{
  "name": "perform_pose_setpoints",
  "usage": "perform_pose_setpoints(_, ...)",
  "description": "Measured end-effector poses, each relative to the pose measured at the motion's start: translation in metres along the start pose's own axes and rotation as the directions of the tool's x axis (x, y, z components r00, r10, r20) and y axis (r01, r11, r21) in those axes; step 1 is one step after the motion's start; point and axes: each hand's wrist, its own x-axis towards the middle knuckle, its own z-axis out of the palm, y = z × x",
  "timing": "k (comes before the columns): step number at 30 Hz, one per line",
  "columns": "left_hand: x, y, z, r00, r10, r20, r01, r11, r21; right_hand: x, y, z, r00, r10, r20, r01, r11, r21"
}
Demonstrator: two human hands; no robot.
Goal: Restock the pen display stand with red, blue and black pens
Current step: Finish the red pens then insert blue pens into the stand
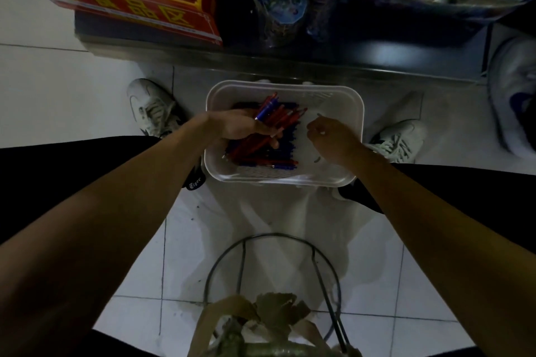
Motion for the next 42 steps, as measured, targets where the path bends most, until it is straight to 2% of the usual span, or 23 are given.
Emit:
perform_pose_setpoints(4,0.004,-0.004,0.007,0.990,0.001,-0.141,-0.010,0.998,-0.061,-0.001,-0.001,0.001,0.999,0.013,-0.041,-0.011,0.999,0.053)
perform_pose_setpoints(8,0.009,-0.009,0.016,0.969,0.047,-0.242,-0.023,0.995,0.100,0.001,-0.004,0.000,0.993,0.045,-0.112,-0.018,0.972,0.235)
perform_pose_setpoints(15,0.013,-0.011,0.022,0.919,0.173,-0.354,-0.058,0.948,0.312,-0.001,-0.016,-0.004,0.997,-0.021,-0.076,0.055,0.881,0.469)
perform_pose_setpoints(18,0.018,-0.012,0.025,0.915,0.201,-0.351,-0.029,0.898,0.440,-0.003,-0.022,-0.004,0.996,-0.054,-0.070,0.083,0.849,0.521)
perform_pose_setpoints(21,0.019,-0.012,0.030,0.911,0.205,-0.357,-0.002,0.869,0.494,-0.004,-0.026,-0.003,0.994,-0.078,-0.072,0.105,0.839,0.534)
perform_pose_setpoints(26,0.018,-0.012,0.030,0.888,0.320,-0.331,-0.067,0.802,0.594,-0.002,-0.024,-0.004,0.999,-0.036,-0.016,0.039,0.850,0.526)
perform_pose_setpoints(29,0.016,-0.011,0.025,0.922,0.258,-0.288,-0.057,0.827,0.559,0.000,-0.022,-0.006,0.999,-0.004,-0.049,0.027,0.881,0.473)
perform_pose_setpoints(31,0.013,-0.013,0.020,0.950,0.174,-0.260,0.001,0.829,0.559,0.002,-0.016,-0.012,0.995,0.022,-0.101,0.016,0.932,0.363)
perform_pose_setpoints(34,0.012,-0.019,0.015,0.955,0.109,-0.277,0.076,0.811,0.580,-0.002,-0.009,-0.023,0.991,0.033,-0.130,-0.012,0.988,0.152)
perform_pose_setpoints(38,0.009,-0.016,0.022,0.911,0.153,-0.384,0.098,0.822,0.561,-0.008,-0.011,-0.020,0.983,-0.019,-0.181,-0.010,0.988,-0.157)
perform_pose_setpoints(42,0.011,-0.018,0.025,0.822,0.206,-0.530,0.098,0.866,0.490,-0.011,-0.010,-0.015,0.991,-0.021,-0.131,-0.016,0.961,-0.276)
